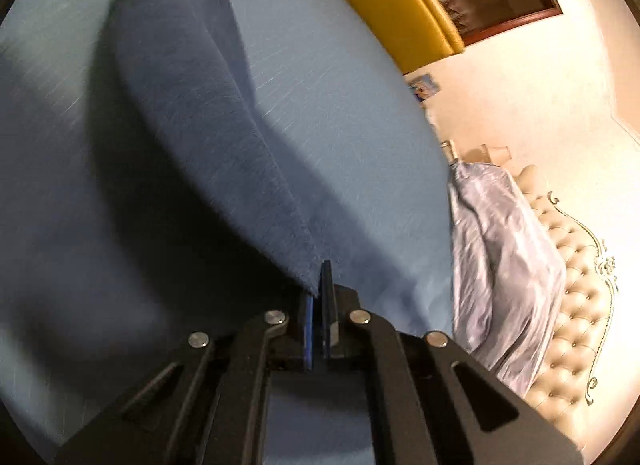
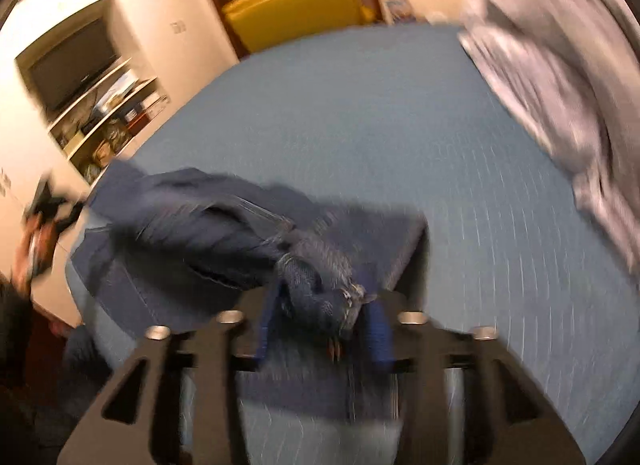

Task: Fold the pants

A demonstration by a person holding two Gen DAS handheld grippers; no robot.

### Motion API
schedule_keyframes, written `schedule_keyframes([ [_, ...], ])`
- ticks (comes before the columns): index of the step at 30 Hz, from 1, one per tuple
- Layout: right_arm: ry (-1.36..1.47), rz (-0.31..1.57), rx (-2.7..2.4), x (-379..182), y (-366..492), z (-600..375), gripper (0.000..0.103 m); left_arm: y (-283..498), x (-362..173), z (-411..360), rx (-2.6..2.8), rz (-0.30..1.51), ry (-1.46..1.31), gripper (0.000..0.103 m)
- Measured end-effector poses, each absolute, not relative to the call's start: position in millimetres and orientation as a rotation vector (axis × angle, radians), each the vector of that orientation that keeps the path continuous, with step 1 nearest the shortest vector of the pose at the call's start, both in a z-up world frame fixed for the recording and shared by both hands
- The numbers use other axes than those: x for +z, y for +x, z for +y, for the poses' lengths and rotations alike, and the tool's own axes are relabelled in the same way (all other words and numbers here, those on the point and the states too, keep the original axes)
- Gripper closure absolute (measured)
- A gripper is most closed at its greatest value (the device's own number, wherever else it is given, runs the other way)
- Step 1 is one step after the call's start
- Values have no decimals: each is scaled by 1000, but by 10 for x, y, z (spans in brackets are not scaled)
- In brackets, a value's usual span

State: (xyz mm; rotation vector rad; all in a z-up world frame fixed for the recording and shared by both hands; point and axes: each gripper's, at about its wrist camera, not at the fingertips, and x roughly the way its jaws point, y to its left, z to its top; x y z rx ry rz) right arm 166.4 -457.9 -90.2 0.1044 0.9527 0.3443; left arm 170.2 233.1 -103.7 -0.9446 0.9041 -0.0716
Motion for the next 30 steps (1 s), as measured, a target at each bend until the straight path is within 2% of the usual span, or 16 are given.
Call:
schedule_keyframes([
  [2, 169, 1006, 290, -1084, 1510, -4741, 43, 1363, -1360, 2235, -50, 969, -922, 101],
  [6, 388, 1063, 134, -1321, 1131, -5033, 41, 1176, -1737, 2254, -35, 998, -918, 100],
  [11, 666, 1090, 127, -1518, 835, -4886, 38, 1162, -1695, 2326, -58, 984, -920, 100],
  [17, 887, 1086, 33, -1781, 926, -4749, 38, 1151, -1592, 2392, -89, 972, -912, 100],
  [27, 878, 1053, -18, -1706, 1141, -4668, 41, 1152, -1581, 2467, -107, 968, -925, 100],
  [30, 881, 1064, -41, -1770, 1213, -4699, 45, 1147, -1625, 2475, -106, 974, -929, 100],
])
